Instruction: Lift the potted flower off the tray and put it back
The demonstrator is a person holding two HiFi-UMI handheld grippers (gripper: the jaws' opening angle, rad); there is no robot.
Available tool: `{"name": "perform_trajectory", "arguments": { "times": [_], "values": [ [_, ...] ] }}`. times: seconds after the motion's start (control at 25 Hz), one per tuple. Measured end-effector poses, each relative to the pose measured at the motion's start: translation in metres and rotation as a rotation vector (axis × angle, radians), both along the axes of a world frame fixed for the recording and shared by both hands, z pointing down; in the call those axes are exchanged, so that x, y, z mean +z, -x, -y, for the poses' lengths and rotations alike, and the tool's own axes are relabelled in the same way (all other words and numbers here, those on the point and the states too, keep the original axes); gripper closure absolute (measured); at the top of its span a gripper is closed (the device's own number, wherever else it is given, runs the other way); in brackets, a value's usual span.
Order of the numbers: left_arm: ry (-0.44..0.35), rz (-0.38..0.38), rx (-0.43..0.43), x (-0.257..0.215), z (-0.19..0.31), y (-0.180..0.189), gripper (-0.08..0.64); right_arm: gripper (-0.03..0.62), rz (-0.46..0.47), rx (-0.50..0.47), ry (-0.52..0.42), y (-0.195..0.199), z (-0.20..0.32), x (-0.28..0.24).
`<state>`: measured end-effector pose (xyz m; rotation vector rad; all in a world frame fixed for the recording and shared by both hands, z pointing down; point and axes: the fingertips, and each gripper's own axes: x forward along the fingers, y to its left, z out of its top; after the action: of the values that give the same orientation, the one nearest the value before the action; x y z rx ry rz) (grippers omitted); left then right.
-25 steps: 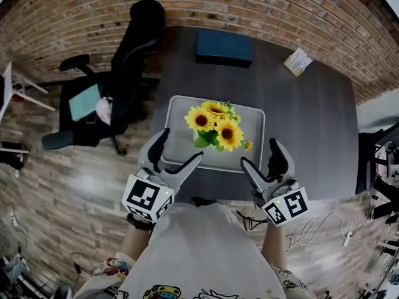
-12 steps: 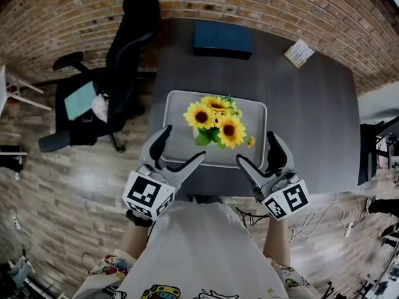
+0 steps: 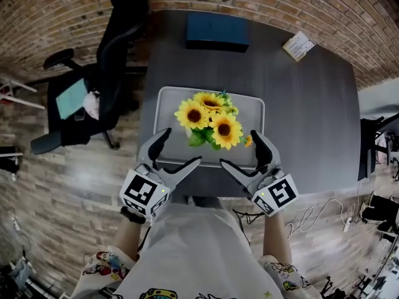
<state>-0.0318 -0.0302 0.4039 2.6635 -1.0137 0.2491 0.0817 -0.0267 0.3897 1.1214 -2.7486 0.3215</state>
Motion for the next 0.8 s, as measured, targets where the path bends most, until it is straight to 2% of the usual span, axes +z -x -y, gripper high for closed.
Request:
{"name": "perform_trajectory", "arguments": {
  "times": [0.24, 0.8],
  "values": [
    [0.037, 0.008, 0.053, 0.025, 0.003, -0.007, 0.127, 0.127, 0.017, -0.05, 0.015, 0.005, 0.006, 0.021],
    [0.024, 0.007, 0.173, 0.064, 0.021, -0.012, 0.127, 0.127, 0.031, -0.096, 0.061, 0.028, 0.029, 0.074]
  ]
}}
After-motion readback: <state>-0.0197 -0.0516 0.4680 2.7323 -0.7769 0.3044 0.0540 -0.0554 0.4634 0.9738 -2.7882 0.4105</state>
